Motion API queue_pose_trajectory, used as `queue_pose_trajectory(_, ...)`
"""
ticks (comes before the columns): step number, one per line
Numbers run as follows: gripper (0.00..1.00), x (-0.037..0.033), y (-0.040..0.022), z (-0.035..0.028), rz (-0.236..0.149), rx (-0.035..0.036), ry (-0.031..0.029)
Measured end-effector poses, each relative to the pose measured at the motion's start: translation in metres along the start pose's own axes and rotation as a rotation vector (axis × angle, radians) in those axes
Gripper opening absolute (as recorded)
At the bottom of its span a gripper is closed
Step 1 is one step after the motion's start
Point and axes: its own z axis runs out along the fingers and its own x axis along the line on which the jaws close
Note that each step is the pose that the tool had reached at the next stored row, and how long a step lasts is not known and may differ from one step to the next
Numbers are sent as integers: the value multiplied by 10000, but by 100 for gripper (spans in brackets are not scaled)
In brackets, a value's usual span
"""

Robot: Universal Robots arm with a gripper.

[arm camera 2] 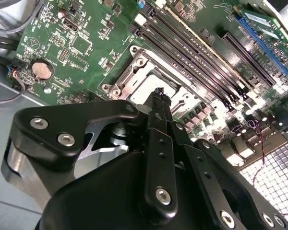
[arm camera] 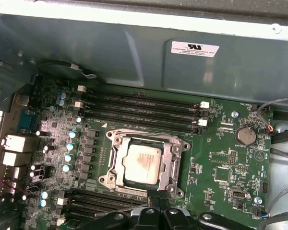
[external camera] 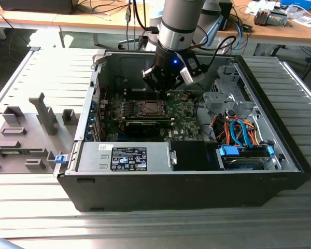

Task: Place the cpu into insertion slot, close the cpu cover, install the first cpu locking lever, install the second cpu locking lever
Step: 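Install the second cpu locking lever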

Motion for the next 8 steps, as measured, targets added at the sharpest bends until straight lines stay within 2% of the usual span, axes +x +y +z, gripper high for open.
queue_pose_trajectory(8,11,6,-49,-4,-1,0,0)
